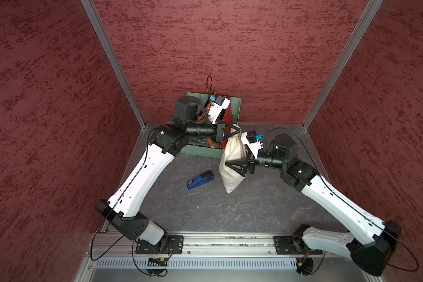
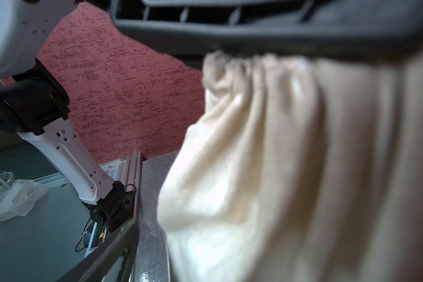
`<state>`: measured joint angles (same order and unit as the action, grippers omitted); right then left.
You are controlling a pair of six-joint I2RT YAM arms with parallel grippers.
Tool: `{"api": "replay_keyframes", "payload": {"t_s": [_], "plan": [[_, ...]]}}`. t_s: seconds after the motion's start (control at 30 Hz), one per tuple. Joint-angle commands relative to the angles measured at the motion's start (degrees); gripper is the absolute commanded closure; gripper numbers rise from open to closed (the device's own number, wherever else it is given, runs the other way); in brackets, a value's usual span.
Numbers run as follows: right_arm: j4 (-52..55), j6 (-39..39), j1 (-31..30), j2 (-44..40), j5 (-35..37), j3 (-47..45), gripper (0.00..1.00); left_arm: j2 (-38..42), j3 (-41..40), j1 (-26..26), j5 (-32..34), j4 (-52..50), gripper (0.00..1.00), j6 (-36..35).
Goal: Close the soil bag
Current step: Place the soil bag at the center of the board.
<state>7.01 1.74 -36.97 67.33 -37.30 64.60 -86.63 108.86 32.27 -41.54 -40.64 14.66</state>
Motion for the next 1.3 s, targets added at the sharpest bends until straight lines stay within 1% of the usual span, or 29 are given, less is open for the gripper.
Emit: {"api": "replay_keyframes", "payload": {"t_s": [0.0, 0.03, 0.1, 0.23, 0.27, 0.33, 0.4, 0.43, 0.63, 0.77, 1.1, 1.27], "plan": [[-2.1, -2.4, -1.4, 0.2, -2.5, -2.1, 0.11, 1.5, 0.8, -1.1, 0.9, 7.5, 1.0, 0.4], [-2.6, -2.8, -1.6, 0.2, -2.7, -2.5, 0.15, 1.7, 0.7, -1.3, 1.2, 7.8, 1.0, 0.6], [-3.3, -3.4, -1.9, 0.6, -3.2, -2.9, 0.26, 1.8, 0.7, -1.6, 1.6, 8.0, 1.0, 0.8], [-3.6, -3.8, -2.4, 1.4, -3.2, -2.6, 0.64, 1.7, 0.6, -2.2, 2.4, 8.3, 1.0, 1.1], [-3.6, -3.9, -2.4, 1.5, -3.1, -2.5, 0.71, 1.6, 0.6, -2.4, 2.7, 8.3, 1.0, 1.1], [-3.3, -4.0, -2.4, 1.8, -3.1, -2.1, 0.83, 1.4, 0.4, -2.9, 3.1, 8.1, 1.0, 1.2], [-2.9, -3.9, -2.4, 2.0, -3.0, -1.8, 0.96, 1.3, -0.1, -3.5, 3.8, 7.7, 1.0, 1.3], [-2.8, -3.8, -2.4, 2.1, -3.0, -1.6, 1.0, 1.4, -0.6, -3.8, 4.6, 7.7, 1.0, 1.4], [-3.0, -4.2, -2.4, 1.8, -1.9, -1.3, 1.0, 2.3, -5.4, -7.5, 8.5, 7.7, 1.0, 2.9], [-2.8, -6.7, -2.4, 2.7, -1.9, 0.1, 1.0, 3.2, -8.6, -9.5, 10.6, 7.5, 1.0, 3.3], [-1.6, -10.4, -2.4, 5.4, -3.5, 4.6, 1.0, 3.3, -13.0, -10.0, 12.2, 6.7, 1.0, 1.3], [-0.6, -10.2, -2.4, 5.3, -3.6, 6.1, 1.0, 2.5, -14.1, -9.9, 12.7, 4.9, 0.99, 1.1]]}}
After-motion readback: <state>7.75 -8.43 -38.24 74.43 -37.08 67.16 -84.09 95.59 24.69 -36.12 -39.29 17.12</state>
